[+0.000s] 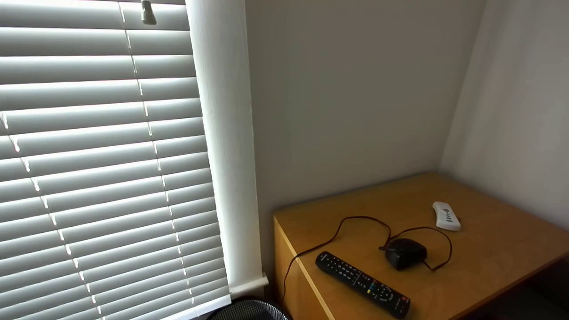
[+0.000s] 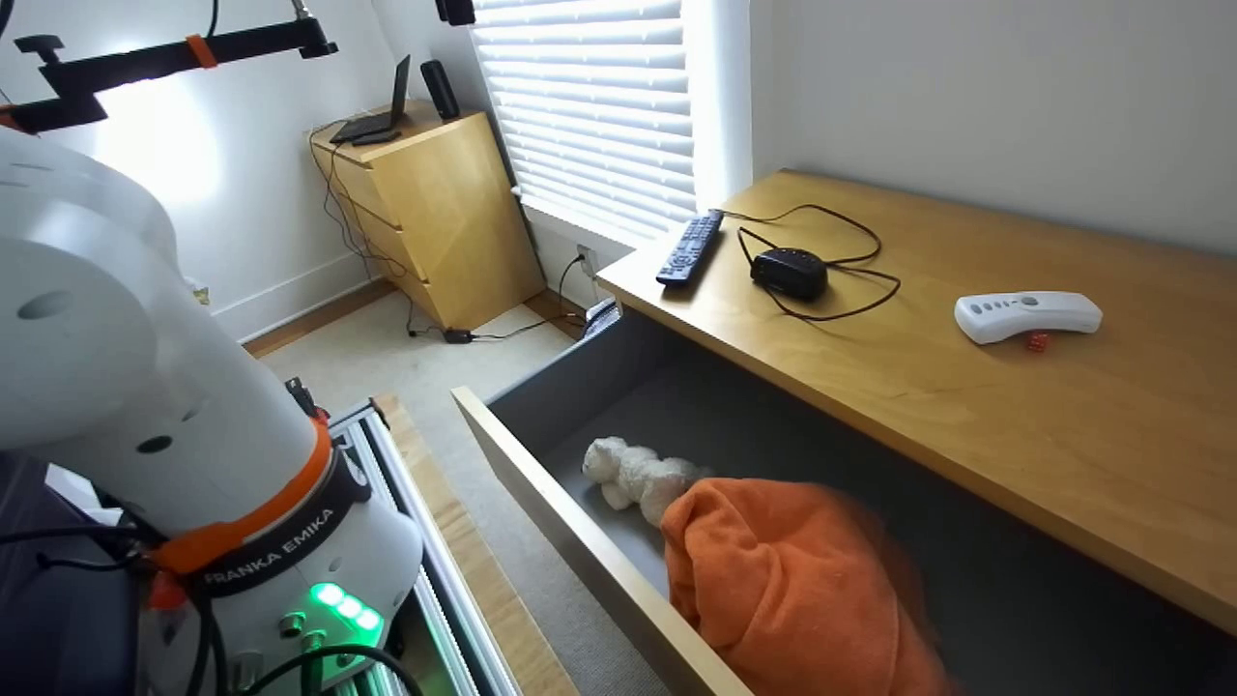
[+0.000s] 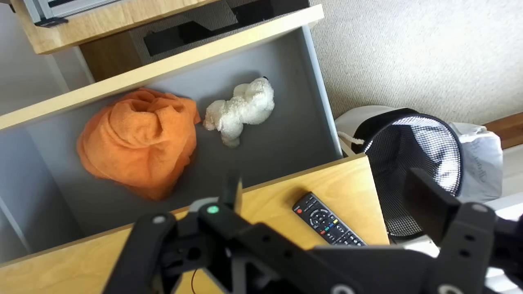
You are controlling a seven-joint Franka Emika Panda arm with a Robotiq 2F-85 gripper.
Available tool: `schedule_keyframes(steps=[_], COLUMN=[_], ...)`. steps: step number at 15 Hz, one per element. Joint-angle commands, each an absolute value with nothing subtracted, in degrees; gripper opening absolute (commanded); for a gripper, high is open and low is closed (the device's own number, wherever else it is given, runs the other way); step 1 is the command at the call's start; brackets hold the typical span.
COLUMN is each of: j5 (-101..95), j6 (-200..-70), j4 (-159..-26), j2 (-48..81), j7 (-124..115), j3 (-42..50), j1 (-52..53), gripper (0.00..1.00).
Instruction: Remove the teddy bear from the drawer
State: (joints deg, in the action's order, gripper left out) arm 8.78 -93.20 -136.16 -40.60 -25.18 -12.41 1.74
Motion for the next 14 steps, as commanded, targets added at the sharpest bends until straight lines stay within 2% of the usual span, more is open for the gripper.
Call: schedule_keyframes(steps=[1, 14], j5=[8.8, 10.7], j6=[-93.0, -113.1], j4=[-136.0, -155.5], j2=[-40.6, -38.1], j7=[-25.1, -36.4], j3=[-12.5, -6.7], j1=[1.5, -9.4], gripper=[1.00, 1.00])
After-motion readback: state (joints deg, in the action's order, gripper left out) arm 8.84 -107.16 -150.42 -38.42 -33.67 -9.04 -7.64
